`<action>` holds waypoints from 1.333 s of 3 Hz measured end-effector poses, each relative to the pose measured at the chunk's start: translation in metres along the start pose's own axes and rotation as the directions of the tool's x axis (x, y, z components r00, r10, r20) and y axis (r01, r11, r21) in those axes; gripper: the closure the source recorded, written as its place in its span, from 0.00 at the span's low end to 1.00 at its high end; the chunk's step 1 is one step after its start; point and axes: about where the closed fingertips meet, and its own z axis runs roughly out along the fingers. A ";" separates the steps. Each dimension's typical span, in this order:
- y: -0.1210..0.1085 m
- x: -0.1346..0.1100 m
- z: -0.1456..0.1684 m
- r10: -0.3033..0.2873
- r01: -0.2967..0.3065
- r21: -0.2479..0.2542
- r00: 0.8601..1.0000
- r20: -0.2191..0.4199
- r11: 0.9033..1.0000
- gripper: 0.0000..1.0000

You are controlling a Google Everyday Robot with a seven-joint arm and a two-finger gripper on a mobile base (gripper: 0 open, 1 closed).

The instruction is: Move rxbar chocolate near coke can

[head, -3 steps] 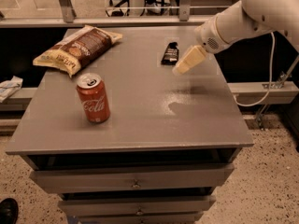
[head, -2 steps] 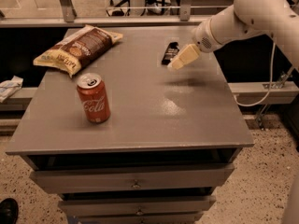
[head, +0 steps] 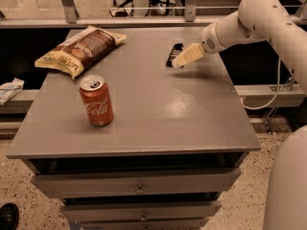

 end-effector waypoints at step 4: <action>0.016 -0.006 0.005 -0.021 0.023 -0.027 0.998 0.055 0.999 0.93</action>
Offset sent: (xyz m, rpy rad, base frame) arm -0.0015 0.0148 -0.0243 0.0260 0.0071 0.0071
